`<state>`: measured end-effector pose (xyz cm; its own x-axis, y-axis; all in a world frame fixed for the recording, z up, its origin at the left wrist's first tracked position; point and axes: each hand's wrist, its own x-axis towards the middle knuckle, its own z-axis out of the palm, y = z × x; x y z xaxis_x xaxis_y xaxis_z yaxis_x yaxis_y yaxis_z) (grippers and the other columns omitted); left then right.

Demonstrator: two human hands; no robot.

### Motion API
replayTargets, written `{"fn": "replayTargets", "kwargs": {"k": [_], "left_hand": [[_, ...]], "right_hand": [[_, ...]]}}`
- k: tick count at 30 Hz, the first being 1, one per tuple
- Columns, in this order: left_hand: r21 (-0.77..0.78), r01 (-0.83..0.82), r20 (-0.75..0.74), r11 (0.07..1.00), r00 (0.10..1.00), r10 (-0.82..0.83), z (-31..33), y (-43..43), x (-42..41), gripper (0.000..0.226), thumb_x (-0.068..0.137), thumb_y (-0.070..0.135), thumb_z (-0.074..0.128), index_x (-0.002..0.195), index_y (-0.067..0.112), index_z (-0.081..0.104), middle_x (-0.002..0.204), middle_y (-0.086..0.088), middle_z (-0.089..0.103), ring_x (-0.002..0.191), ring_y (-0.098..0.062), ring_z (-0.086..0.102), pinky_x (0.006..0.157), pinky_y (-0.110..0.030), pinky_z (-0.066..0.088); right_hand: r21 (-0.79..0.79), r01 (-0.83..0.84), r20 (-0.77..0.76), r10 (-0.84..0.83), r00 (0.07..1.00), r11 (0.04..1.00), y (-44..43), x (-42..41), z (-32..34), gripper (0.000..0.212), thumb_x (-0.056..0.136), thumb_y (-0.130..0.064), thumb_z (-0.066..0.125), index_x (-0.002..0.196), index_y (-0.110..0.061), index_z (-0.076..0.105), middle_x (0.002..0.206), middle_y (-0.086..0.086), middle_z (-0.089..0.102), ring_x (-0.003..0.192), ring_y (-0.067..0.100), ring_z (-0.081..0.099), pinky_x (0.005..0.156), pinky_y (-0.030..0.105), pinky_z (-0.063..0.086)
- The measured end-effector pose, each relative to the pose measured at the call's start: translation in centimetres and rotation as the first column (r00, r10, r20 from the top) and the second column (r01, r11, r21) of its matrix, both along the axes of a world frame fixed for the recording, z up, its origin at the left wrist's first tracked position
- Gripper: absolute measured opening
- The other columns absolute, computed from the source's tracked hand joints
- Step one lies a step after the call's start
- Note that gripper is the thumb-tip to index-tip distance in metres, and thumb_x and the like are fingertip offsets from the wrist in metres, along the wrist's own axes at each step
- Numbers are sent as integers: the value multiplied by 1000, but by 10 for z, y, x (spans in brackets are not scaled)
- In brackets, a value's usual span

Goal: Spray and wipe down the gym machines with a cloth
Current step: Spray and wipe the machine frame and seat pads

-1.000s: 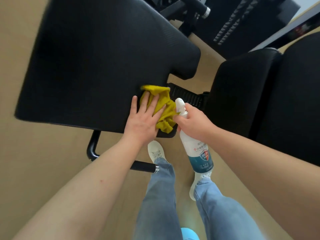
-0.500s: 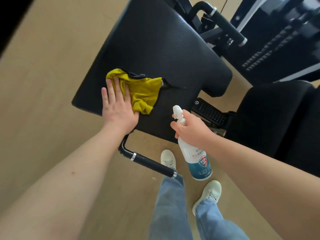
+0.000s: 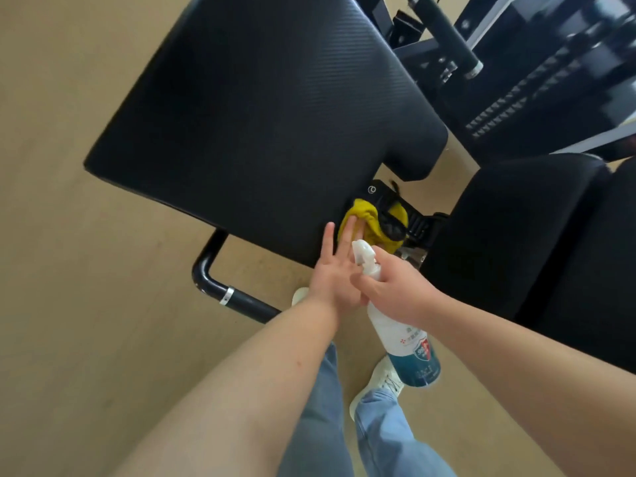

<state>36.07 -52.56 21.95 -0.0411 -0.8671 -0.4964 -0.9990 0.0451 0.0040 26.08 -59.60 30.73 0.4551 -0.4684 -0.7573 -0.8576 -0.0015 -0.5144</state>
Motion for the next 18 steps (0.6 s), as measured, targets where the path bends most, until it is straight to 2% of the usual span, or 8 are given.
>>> {"fn": "replayTargets", "kwargs": {"k": [3, 8, 12, 18], "left_hand": [[-24, 4, 73, 1000, 997, -2, 2, -3, 14, 77, 105, 56, 20, 162, 17, -14, 164, -21, -29, 146, -48, -35, 110, -68, -29], [-22, -62, 158, 998, 985, 65, 27, 6, 52, 72, 105, 43, 24, 162, 16, -13, 167, -12, -26, 145, -47, -36, 107, -69, -32], [-42, -268, 259, 963, 927, 269, 50, 11, 103, 78, 103, 53, 25, 163, 17, -9, 167, -11, -27, 145, -50, -35, 107, -74, -26], [-179, -517, 374, 837, 751, 544, 85, 36, 208, 87, 99, 63, 17, 162, 11, -12, 168, -17, -20, 151, -49, -23, 116, -74, -12]], "right_hand": [[-2, 8, -23, -9, 1000, 1000, 1, -2, -2, 13, 101, -40, 58, 111, -33, 57, 90, -3, 73, 78, 18, 71, 63, 32, 56], [-9, -9, -35, 8, 999, 1000, -4, 17, 8, 16, 101, -37, 60, 111, -26, 56, 88, 0, 72, 75, 16, 69, 59, 27, 51], [-29, -24, -4, 24, 1000, 999, -10, 45, 18, 23, 102, -39, 60, 118, -24, 54, 90, 1, 71, 78, 14, 67, 61, 26, 45], [-24, -57, 64, 59, 996, 998, -11, 93, 28, 31, 102, -42, 58, 131, -30, 52, 90, -2, 74, 83, 14, 69, 68, 31, 50]]}}
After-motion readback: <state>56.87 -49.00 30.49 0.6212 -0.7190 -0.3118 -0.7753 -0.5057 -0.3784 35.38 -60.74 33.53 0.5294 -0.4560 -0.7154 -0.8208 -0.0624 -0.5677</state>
